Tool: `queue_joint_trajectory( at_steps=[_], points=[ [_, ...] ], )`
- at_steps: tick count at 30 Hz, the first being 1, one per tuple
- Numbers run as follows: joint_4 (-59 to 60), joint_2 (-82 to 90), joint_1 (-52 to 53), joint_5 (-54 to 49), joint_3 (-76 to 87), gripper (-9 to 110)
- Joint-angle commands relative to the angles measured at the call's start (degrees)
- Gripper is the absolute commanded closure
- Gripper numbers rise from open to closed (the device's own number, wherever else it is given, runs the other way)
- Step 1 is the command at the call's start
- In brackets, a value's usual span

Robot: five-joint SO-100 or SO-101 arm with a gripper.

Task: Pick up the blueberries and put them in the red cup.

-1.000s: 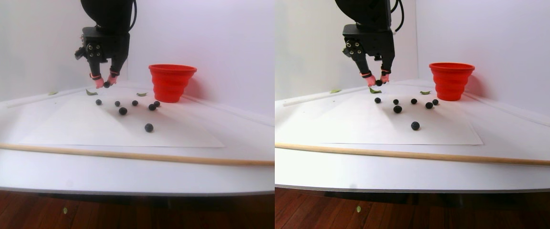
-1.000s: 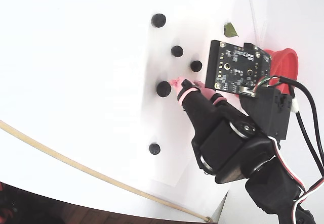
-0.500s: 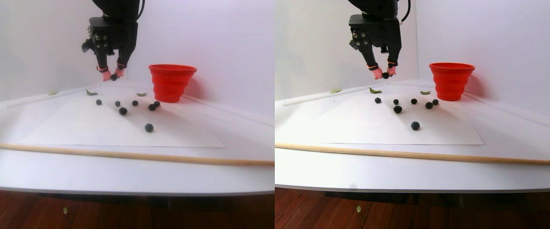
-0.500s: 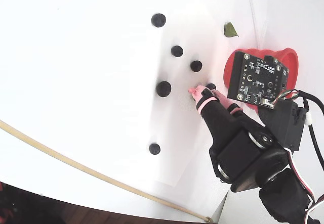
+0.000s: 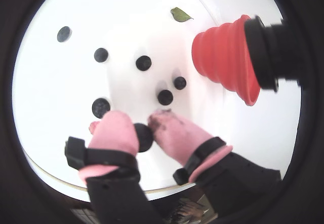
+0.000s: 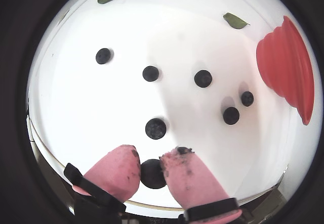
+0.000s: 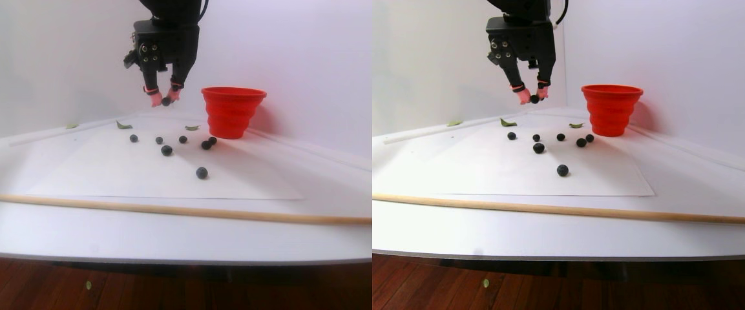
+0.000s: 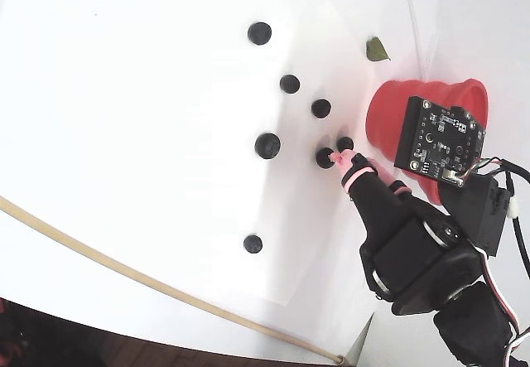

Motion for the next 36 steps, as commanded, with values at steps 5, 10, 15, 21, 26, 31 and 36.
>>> queue_joint_trajectory(
  at_steps=[5, 10, 15, 21, 26, 31, 36],
  points=[
    [0.1, 5.9, 3.6, 1.5, -8.3, 94],
    [0.1, 5.4, 5.1, 1.6, -10.0, 94],
    [0.1, 5.2, 6.5, 1.8, -11.3, 94],
    [0.1, 5.3, 7.8, 2.5, -12.3, 94],
    [0.1, 4.6, 9.1, 3.1, -13.9, 94],
    [-0.4, 2.8, 10.4, 3.8, -16.3, 94],
    [-0.6, 0.9, 11.7, 4.2, -19.0, 94]
  ],
)
